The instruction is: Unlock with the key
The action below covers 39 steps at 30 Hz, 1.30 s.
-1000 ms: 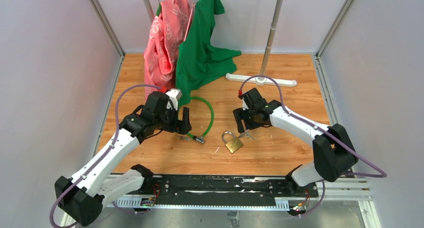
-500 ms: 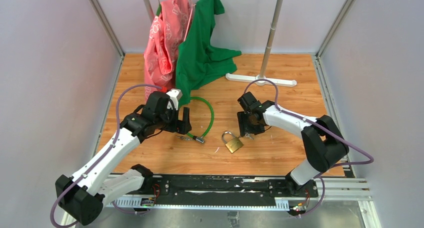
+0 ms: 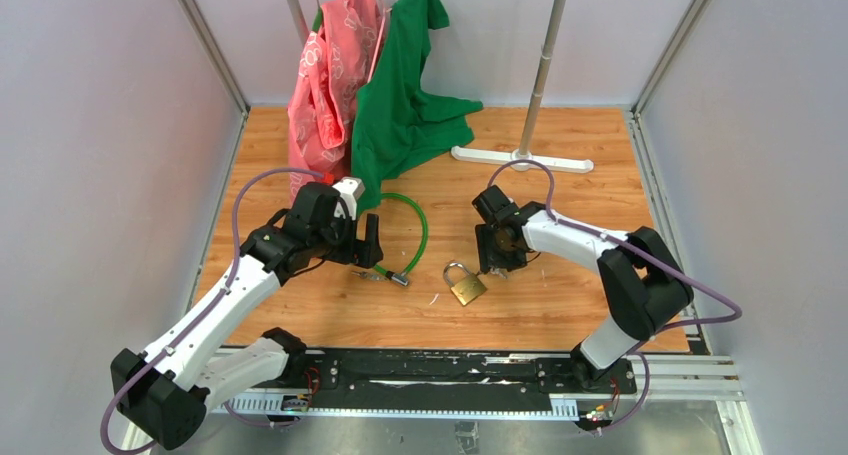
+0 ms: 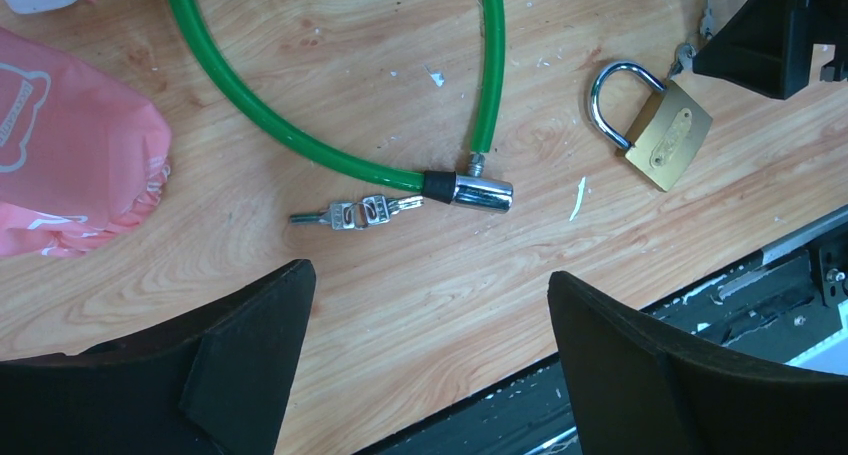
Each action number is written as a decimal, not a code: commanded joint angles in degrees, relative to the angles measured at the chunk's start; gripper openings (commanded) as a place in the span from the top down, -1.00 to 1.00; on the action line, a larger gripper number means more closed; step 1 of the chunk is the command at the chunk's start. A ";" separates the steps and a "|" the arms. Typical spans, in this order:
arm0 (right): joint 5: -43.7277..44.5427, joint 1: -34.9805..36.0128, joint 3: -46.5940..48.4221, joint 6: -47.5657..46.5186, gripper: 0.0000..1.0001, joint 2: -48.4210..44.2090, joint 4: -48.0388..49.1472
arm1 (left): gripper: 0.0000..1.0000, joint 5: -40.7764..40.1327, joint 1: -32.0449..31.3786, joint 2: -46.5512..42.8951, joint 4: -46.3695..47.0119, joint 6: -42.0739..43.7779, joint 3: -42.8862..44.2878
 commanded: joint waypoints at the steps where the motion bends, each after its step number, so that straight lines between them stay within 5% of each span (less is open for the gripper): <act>1: 2.20 0.95 0.45 0.74 -0.15 0.85 0.77 | -0.82 0.36 -0.38 0.15 0.74 0.53 -0.23; 39: 7.06 0.94 4.40 7.24 0.16 5.72 2.19 | -0.79 -0.44 -0.43 0.72 0.71 0.41 -0.28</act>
